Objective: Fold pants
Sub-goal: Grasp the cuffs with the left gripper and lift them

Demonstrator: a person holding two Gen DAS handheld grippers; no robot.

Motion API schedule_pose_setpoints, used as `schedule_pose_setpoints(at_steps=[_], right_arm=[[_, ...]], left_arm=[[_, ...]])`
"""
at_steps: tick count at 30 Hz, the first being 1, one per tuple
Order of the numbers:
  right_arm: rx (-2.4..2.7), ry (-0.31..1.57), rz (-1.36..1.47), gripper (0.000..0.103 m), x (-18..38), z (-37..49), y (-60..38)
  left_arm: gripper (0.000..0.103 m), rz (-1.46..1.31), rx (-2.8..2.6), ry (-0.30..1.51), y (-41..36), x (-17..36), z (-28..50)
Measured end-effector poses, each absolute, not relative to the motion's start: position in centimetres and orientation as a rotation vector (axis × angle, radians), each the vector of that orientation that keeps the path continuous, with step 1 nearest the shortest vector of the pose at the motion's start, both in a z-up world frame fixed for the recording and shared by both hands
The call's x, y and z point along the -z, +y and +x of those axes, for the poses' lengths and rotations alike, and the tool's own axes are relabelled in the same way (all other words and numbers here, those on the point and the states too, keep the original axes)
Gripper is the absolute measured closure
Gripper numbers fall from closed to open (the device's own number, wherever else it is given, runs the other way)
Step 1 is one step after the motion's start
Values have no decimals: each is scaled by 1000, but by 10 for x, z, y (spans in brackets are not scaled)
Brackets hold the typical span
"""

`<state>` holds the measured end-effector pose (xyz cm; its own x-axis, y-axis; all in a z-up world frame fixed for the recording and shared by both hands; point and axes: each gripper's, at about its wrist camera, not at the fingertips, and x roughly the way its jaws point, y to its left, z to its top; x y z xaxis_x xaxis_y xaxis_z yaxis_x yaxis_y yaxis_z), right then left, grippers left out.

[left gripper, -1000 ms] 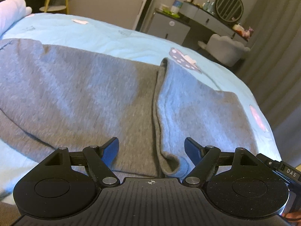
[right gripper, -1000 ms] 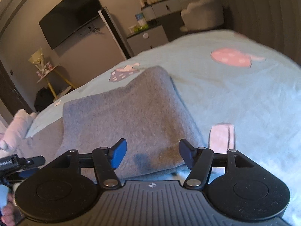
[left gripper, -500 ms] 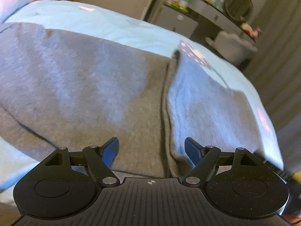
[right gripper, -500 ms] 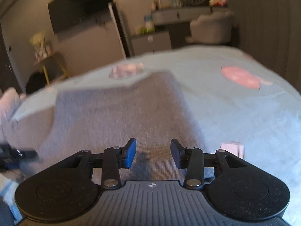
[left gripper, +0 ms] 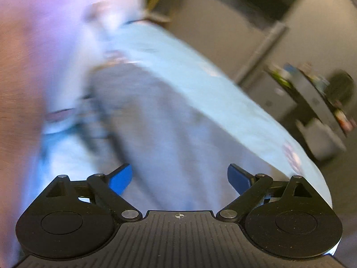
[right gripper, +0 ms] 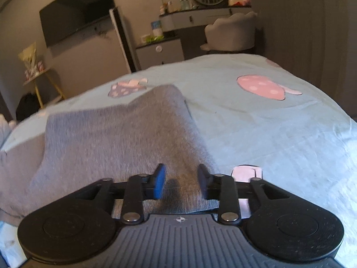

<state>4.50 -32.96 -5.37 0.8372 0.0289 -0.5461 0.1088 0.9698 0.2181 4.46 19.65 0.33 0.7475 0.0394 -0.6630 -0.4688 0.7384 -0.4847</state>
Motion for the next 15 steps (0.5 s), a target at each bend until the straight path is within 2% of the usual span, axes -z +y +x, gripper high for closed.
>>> schedule_pose_setpoints(at_steps=[1,2,3,7,15], right_arm=[[51,566,246,51,51,43,-330],[67,556,237,34,49,41,-329],[82,550,230,31,48,40,-329],[94,555,269,31,47,39,-333],[87,579,269,30,48,40,-330]], left_arm=[[7,-727,-333,686,211,4,43],[7,-745,-349,685,221,9,41],[7,-764,-359,683,230,15,40],[7,-855,-340,680,251,36,45],[7,-809,-378,638,260,49,66]])
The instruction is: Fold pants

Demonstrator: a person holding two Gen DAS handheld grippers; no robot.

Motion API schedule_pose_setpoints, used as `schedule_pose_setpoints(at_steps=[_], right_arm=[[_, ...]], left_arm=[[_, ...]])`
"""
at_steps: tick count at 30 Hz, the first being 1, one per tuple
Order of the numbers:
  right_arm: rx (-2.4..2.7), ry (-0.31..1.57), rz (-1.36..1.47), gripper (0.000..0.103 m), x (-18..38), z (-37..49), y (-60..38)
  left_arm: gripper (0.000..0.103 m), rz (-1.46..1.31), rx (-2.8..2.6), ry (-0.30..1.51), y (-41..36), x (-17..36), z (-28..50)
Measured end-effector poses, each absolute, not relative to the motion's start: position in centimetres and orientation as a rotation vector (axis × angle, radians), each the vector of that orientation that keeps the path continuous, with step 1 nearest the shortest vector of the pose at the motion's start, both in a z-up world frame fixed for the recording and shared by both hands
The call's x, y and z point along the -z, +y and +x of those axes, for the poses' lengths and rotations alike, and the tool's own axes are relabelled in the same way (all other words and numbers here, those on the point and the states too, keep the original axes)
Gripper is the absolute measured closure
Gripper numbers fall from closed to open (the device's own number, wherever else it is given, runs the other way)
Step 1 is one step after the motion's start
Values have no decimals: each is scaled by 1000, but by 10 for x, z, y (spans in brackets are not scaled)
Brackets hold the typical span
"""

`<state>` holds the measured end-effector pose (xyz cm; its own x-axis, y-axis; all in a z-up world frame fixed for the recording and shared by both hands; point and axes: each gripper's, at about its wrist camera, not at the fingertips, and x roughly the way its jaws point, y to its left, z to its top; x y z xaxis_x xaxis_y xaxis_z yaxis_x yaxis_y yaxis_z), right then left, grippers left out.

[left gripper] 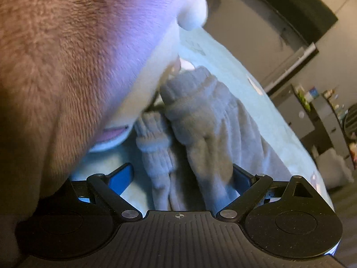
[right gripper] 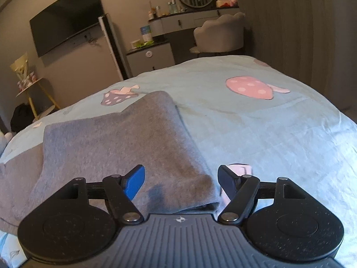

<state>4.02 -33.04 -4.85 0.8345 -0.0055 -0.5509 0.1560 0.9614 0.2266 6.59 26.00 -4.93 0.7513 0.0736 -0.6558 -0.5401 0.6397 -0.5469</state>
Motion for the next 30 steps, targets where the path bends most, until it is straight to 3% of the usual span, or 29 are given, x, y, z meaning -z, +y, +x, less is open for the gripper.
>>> schedule_pose_setpoints(at_steps=[2,3,4,10,17,23,27,29,30], right_arm=[[71,587,240,30,48,43,-325],[66,590,223,30,49,44,-322],[67,591,203,28,48,44,-318],[69,584,189,28,46,43,-316],[68,543,214,28,40,36,-322],[52,506,242,28,33,30,-324],[40,475,269,28,28,22,-326],[38,459,284,27,24,17,-328],[37,455,293,27,23,16,-330]], left_arm=[[8,-814,-374,614,263,52,68],[20,-803,-371,607,262,52,69],[38,-784,-353,604,261,52,70],[62,-766,-305,572,257,45,63],[66,-445,-223,481,208,-20,54],[67,-257,-31,391,119,-86,52],[66,-179,114,384,42,-98,46],[63,-148,189,414,3,-91,45],[51,-143,224,440,-15,-84,50]])
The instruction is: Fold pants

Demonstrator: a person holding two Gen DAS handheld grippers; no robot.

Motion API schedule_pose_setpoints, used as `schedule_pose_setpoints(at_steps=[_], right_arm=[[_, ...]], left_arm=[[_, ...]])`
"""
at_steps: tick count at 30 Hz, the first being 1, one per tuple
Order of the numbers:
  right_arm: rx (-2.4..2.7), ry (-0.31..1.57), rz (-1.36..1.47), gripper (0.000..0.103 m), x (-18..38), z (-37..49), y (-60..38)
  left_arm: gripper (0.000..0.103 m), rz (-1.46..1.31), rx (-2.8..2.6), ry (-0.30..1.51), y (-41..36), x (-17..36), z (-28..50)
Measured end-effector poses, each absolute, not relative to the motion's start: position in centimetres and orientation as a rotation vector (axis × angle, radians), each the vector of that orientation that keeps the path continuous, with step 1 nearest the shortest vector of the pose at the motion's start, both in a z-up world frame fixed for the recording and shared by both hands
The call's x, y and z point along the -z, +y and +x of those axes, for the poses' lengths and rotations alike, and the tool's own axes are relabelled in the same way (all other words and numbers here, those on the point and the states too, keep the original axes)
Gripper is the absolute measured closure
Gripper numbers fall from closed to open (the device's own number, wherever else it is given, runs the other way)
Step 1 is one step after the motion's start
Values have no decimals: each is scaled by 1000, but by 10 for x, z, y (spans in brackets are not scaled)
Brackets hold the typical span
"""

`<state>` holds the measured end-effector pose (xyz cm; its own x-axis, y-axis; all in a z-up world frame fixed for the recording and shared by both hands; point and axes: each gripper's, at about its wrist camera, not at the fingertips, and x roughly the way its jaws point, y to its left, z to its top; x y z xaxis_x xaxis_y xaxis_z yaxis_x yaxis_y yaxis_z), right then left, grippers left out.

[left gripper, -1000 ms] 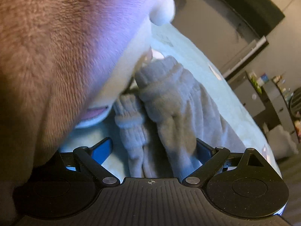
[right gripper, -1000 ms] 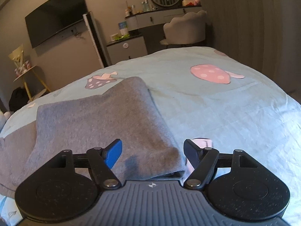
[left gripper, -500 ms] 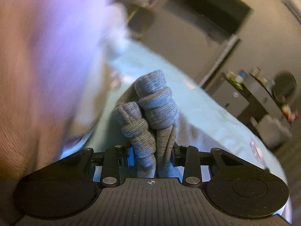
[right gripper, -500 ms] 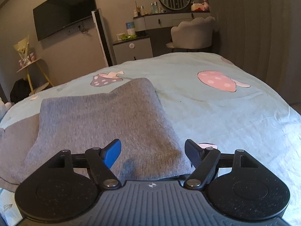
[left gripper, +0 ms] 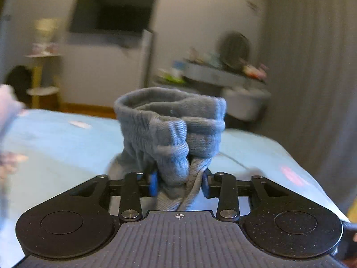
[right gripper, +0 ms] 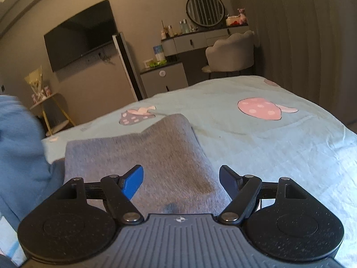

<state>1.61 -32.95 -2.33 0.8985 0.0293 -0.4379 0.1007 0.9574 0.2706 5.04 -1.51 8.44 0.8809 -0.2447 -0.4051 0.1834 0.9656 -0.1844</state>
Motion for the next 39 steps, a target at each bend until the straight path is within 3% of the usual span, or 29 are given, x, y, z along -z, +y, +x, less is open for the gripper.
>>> schedule_pose_setpoints(at_steps=[2,3,4,9,22,28,36,37,39], right_arm=[[42,449,313,26,22,14,-331],[42,446,322,26,21,13,-333],[42,444,328,26,21,12,-333],[0,439,348,24,20,10,-333],[-362,700,663,21,34,75,-290],[-359,762,730,19,56,99,-290],[-353,727,808,5,67,115,-279],[-352,725,803,7,66,115,-279],[-341,727,762,30,63,114,-277]], left_arm=[[28,-134,300,490,-50,-69,52],[12,-117,333,506,-64,-62,52],[8,-84,350,524,-80,-55,50],[8,8,351,528,-85,-45,38],[7,-306,-233,803,67,8,72],[7,-321,-181,783,65,10,69],[7,-296,-147,795,53,14,68],[7,-307,-149,795,54,14,67],[7,-332,-162,795,58,15,67]])
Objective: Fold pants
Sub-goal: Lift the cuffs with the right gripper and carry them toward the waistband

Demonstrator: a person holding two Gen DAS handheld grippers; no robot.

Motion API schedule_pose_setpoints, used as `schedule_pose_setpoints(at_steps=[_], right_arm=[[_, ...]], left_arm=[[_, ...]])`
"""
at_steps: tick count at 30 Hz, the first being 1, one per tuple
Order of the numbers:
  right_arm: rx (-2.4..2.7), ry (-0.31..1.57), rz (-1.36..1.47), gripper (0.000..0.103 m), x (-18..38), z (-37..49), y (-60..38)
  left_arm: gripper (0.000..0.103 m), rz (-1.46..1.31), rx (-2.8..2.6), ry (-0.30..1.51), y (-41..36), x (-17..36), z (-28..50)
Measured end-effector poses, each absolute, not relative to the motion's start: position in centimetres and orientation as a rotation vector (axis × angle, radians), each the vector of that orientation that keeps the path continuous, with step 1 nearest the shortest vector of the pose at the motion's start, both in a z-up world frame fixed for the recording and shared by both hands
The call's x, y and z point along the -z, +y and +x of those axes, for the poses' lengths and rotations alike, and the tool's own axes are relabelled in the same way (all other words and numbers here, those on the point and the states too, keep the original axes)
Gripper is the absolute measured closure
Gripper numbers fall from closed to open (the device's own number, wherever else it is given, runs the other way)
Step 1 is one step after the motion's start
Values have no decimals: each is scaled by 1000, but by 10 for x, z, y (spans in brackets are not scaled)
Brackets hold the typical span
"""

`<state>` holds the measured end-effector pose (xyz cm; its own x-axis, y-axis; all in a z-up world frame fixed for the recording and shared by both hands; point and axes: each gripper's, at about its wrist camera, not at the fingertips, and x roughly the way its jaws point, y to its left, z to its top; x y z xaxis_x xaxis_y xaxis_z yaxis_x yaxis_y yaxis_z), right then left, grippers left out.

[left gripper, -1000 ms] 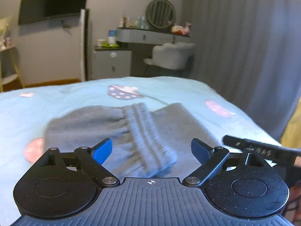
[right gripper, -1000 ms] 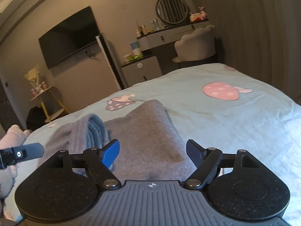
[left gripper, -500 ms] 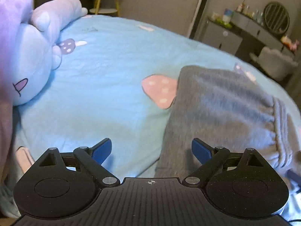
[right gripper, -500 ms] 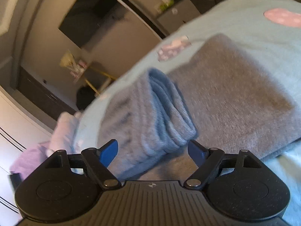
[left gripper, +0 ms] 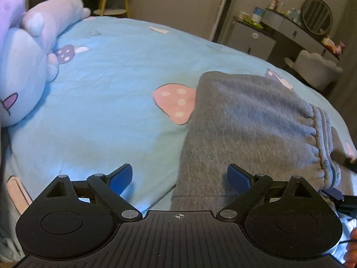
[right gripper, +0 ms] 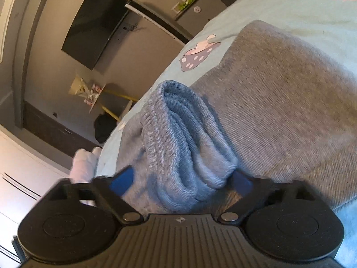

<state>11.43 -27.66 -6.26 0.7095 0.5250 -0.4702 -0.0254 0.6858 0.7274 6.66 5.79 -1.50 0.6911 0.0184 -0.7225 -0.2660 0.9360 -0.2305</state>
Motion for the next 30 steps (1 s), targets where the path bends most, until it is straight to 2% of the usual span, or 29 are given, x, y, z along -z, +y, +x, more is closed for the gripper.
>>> schedule_pose_setpoints(at_steps=[1,2,3,6,8,11,13,15,16,19,22,25,30], right_arm=[[-338,725,756,42,62,113,-278],[-337,720,778,48,63,112,-281],[-336,714,810,48,64,111,-285],[-344,726,832,39,68,112,-285],[-362,731,818,26,68,113,-280],[-371,724,820,21,66,112,-274],[-376,718,834,22,66,111,-276],[-366,707,847,33,66,109,-280],[-349,700,857,43,67,107,-284],[-339,712,893,43,72,110,-291],[-342,718,856,35,68,113,-288],[-333,724,843,31,68,115,-289],[-314,710,906,30,74,116,-296]], left_arm=[[7,-345,-165,795,59,15,66],[7,-356,-167,796,61,16,66],[7,-363,-170,797,62,16,67],[7,-363,-173,803,60,16,67],[7,-354,-171,803,58,16,66],[7,-347,-171,802,56,15,66],[7,-343,-173,805,56,15,66],[7,-342,-172,807,56,16,66],[7,-343,-174,807,56,16,66],[7,-352,-175,810,57,16,66],[7,-358,-176,814,59,17,67],[7,-360,-175,814,60,17,67],[7,-364,-172,815,61,18,67]])
